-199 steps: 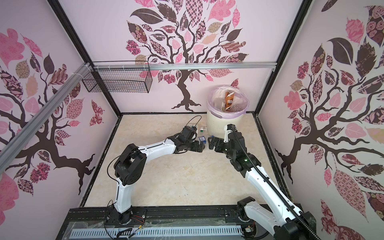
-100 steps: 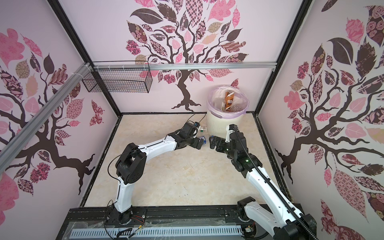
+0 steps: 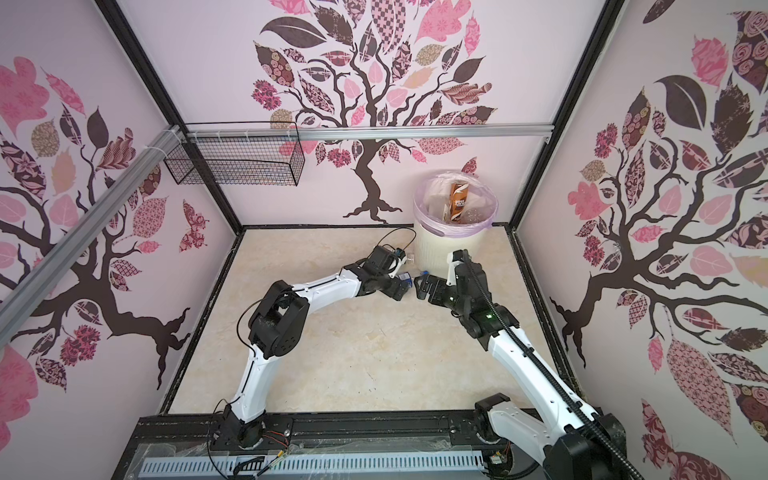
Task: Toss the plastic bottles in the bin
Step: 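Close the left gripper on the blue-label bottle body and lift it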
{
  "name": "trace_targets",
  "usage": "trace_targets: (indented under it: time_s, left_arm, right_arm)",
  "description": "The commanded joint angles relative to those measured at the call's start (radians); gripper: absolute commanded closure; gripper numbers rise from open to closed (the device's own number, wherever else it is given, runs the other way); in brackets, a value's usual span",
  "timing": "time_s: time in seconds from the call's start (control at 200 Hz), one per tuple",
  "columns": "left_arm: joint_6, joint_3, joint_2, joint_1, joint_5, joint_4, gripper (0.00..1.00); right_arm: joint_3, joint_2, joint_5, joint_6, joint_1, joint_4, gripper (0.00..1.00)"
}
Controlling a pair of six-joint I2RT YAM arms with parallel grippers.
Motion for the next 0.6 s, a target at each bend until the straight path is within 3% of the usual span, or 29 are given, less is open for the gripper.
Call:
trace_targets:
  time_s: [0.0,0.595]
  left_arm:
    - [0.014,0.042,0.037,0.003,0.031,-0.009,0.10]
    - [-0.111,-0.088,-0.024,-0.007,0.118,0.058,0.47]
  right_arm:
    - [0.011,0.015,-0.030,0.018,-0.019,0.025,0.00]
    - [-0.028,-0.015,-0.087,0.076,-0.063,0.049,0.01]
